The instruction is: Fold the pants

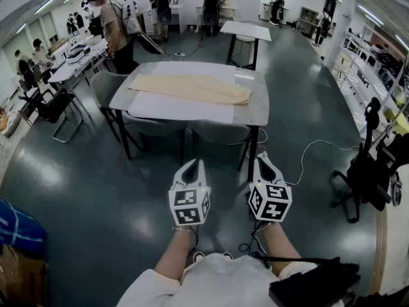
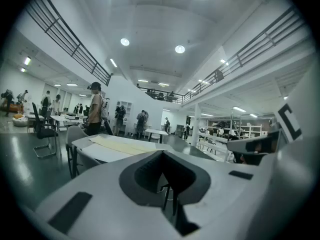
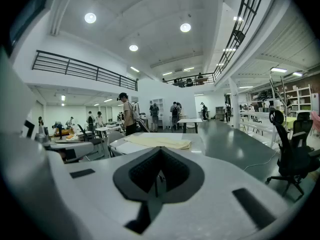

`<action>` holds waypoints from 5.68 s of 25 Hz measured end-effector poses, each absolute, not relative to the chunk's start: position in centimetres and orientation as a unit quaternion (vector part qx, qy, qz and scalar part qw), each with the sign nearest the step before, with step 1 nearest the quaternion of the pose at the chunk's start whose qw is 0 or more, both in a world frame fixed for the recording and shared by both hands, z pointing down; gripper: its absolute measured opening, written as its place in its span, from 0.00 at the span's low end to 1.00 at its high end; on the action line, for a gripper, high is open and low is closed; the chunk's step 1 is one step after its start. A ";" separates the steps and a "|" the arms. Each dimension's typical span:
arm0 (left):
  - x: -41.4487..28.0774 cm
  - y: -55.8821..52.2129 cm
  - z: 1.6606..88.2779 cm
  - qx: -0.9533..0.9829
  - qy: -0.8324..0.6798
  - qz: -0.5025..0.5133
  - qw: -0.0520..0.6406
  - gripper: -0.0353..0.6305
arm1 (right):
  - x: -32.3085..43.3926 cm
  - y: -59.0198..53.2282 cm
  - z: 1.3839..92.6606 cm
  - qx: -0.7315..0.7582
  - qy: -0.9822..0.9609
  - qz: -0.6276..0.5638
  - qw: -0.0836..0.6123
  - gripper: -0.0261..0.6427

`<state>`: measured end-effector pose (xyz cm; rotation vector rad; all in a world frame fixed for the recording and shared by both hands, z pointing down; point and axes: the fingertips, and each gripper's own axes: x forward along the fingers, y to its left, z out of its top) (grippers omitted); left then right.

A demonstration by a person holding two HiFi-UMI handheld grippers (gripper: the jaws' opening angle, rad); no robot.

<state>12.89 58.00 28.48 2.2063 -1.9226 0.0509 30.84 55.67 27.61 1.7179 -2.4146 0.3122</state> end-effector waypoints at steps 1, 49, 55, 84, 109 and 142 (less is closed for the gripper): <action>12.7 58.0 28.5 0.749 -0.654 0.019 0.107 0.05 | 30.7 55.6 27.6 0.575 -0.807 0.104 0.081 0.03; -0.3 21.8 30.9 0.749 -0.652 0.050 0.105 0.05 | 21.5 18.2 30.7 0.610 -0.773 0.153 0.085 0.03; -3.2 15.5 32.5 0.749 -0.649 0.060 0.119 0.05 | 18.8 12.1 32.5 0.610 -0.768 0.169 0.099 0.03; -6.7 -13.5 39.4 0.846 -0.493 0.121 0.161 0.05 | 12.8 -9.6 37.1 0.719 -0.655 0.203 0.110 0.03; 22.7 -7.5 49.2 0.907 -0.313 0.243 0.142 0.05 | 37.5 0.8 46.3 0.789 -0.532 0.287 0.111 0.03; 33.5 -11.9 63.7 0.842 -0.198 0.500 0.040 0.31 | 43.1 -2.8 58.7 0.745 -0.535 0.385 0.104 0.03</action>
